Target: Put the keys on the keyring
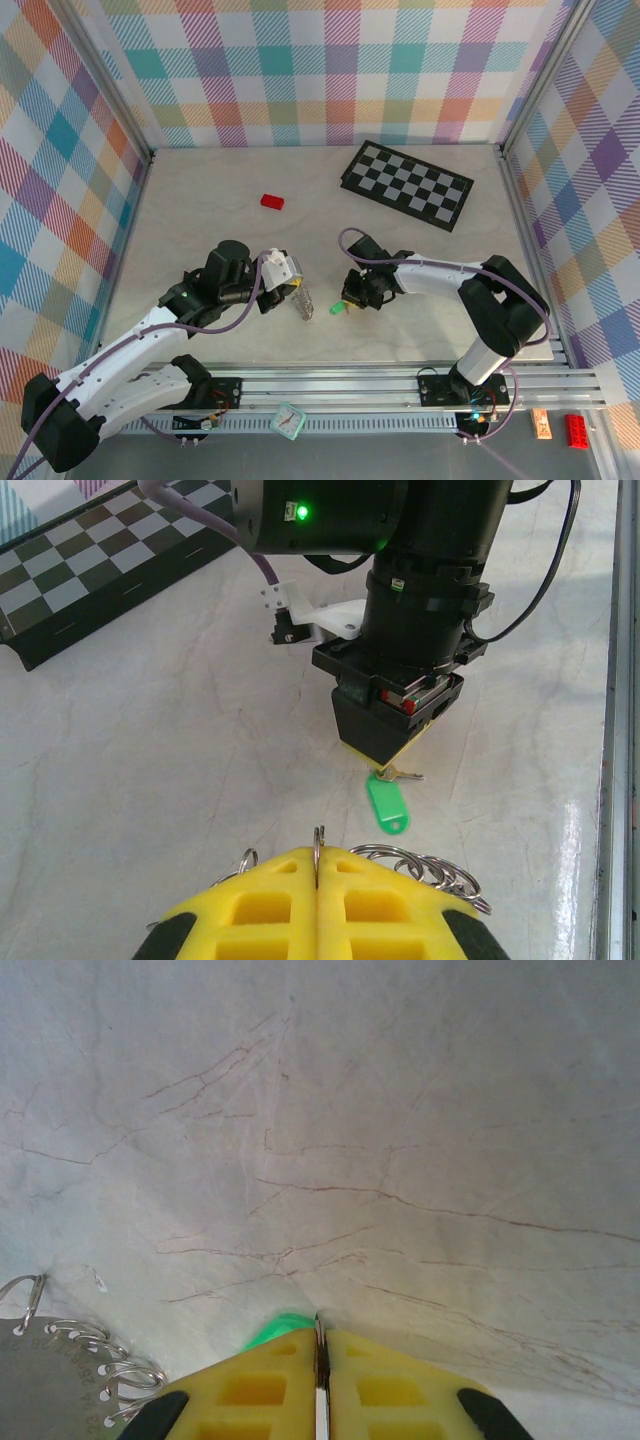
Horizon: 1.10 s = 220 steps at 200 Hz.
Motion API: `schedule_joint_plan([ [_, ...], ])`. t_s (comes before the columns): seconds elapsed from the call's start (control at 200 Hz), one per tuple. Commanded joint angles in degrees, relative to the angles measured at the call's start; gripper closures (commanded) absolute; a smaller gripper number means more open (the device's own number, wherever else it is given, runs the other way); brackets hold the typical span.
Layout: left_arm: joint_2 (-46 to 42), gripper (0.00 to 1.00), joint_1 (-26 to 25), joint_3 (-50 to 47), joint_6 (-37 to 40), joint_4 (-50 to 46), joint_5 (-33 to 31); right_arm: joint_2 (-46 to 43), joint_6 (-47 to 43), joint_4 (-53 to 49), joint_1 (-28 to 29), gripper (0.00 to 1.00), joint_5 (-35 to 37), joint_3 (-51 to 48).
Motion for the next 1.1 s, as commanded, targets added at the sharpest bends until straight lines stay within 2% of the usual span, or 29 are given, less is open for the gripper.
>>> schedule_joint_plan([
  [0.0, 0.02, 1.0, 0.36, -0.11, 0.53, 1.37, 1.22, 1.0, -1.03, -1.28, -0.03, 0.9, -0.2, 1.1],
  [0.155, 0.0, 1.0, 0.31, -0.03, 0.5, 1.43, 1.21, 1.1, -1.16, -1.38, -0.03, 0.91, -0.13, 1.25],
  [0.345, 0.02, 1.0, 0.37, -0.16, 0.51, 1.38, 1.05, 0.58, -1.53, -1.95, -0.04, 1.0, 0.21, 1.59],
  [0.515, 0.03, 1.0, 0.32, -0.11, 0.34, 1.39, 1.13, -2.25, -5.79, -5.28, 0.25, 1.0, 2.71, 3.14],
  [0.68, -0.73, 1.0, 0.31, -0.2, -0.92, 1.38, 1.45, -11.23, -21.22, -5.65, 1.64, 1.0, 7.61, 2.84],
  [0.805, -1.61, 1.0, 0.31, -0.04, -2.18, 1.16, 2.55, -19.31, -35.9, -2.42, 1.77, 1.0, 7.44, 1.5],
  [1.095, -2.71, 1.0, 0.31, 0.06, -5.43, 1.22, 5.44, -34.52, -62.49, 10.52, 1.9, 1.0, -2.24, -4.86],
])
